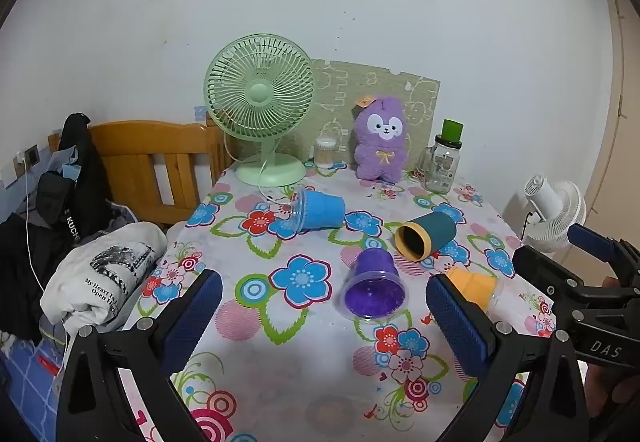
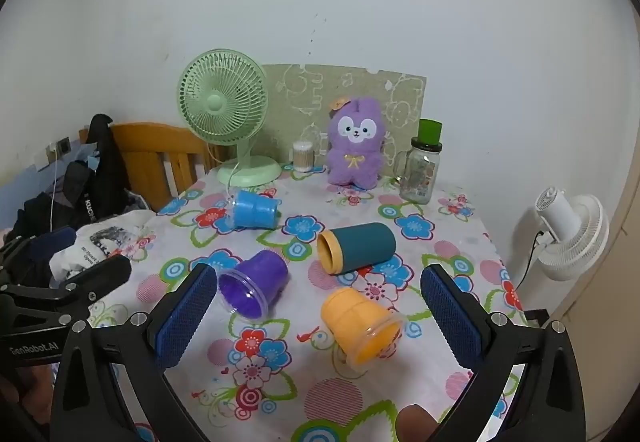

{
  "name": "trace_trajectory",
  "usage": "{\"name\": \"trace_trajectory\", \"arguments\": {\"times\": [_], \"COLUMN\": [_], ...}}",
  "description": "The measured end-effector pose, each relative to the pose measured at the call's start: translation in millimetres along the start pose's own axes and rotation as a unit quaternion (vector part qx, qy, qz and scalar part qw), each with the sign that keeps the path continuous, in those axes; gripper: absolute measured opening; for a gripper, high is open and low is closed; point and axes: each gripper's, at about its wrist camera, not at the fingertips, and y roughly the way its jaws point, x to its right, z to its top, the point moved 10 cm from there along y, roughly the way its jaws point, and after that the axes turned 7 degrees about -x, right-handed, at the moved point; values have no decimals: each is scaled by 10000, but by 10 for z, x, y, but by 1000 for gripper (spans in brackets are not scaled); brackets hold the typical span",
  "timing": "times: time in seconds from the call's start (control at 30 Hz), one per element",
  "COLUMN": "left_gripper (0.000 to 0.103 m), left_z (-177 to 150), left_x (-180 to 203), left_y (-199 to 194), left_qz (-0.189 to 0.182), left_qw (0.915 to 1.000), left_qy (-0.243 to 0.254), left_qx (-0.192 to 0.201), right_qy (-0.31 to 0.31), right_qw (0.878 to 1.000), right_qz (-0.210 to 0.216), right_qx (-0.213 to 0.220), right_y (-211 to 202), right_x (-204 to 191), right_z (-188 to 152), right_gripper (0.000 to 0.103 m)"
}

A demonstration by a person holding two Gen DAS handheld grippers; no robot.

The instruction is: Flip cup upside down

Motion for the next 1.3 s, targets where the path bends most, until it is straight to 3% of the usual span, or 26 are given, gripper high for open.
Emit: {"name": "trace_trajectory", "arguments": {"times": [1.3], "left_gripper": [103], "left_z": [-58], "left_x": [-30], "left_y": [-11], "left_qz": [-56], "left_qw": [9999], "left_qy": [-96], "left_qx": [-17], "right_qy": [-36], "right_qw": [9999], "right_qz": [-5], "right_qx": [-146], "right_y": [46], "right_x": [-44], "right_z": [-48], "right_gripper": [103]}}
